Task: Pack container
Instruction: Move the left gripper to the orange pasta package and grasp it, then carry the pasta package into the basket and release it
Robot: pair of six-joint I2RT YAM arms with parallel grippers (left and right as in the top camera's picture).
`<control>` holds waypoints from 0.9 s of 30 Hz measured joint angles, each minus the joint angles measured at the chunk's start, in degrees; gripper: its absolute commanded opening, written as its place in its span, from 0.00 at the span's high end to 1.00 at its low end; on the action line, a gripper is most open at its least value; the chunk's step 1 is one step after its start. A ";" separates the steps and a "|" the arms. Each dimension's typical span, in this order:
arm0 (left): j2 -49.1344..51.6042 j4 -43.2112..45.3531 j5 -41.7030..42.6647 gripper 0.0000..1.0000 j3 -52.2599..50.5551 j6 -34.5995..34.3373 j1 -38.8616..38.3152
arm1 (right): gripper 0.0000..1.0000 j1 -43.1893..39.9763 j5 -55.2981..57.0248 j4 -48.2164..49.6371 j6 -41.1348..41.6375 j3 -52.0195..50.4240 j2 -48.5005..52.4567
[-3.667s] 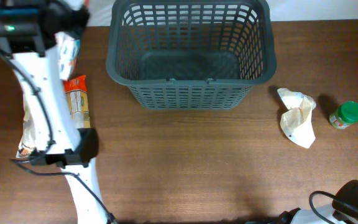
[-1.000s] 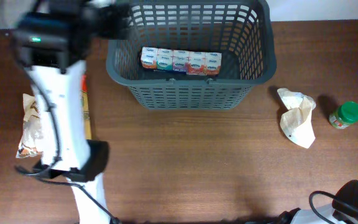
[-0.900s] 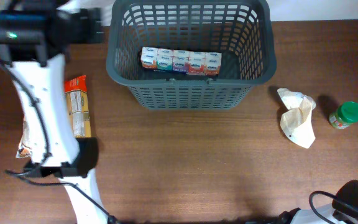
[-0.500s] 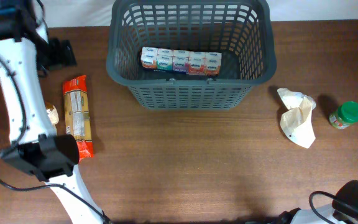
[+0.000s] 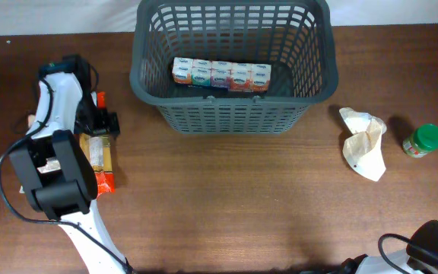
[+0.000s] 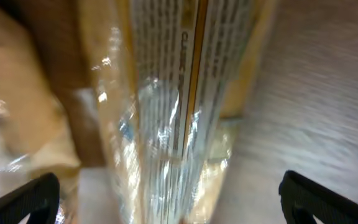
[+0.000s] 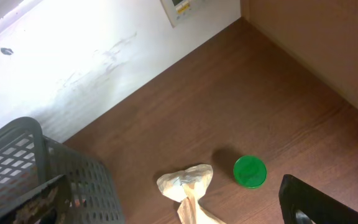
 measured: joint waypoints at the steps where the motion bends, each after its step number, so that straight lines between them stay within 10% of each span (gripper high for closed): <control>1: 0.00 1.22 0.00 0.01 -1.51 -0.04 0.13 | 0.01 0.00 -0.02 0.00 0.00 0.00 0.00; 12: -1.16 11.37 0.57 0.03 -9.25 -1.44 1.05 | 0.01 0.00 0.00 0.00 0.00 0.00 0.00; 18: -1.75 13.86 1.49 0.94 -10.82 -0.90 1.16 | 0.01 0.00 0.00 0.00 0.00 0.00 0.00; 27: -2.12 8.70 1.81 0.98 -8.00 -0.48 0.94 | 0.01 0.00 0.00 0.00 -0.02 0.00 0.00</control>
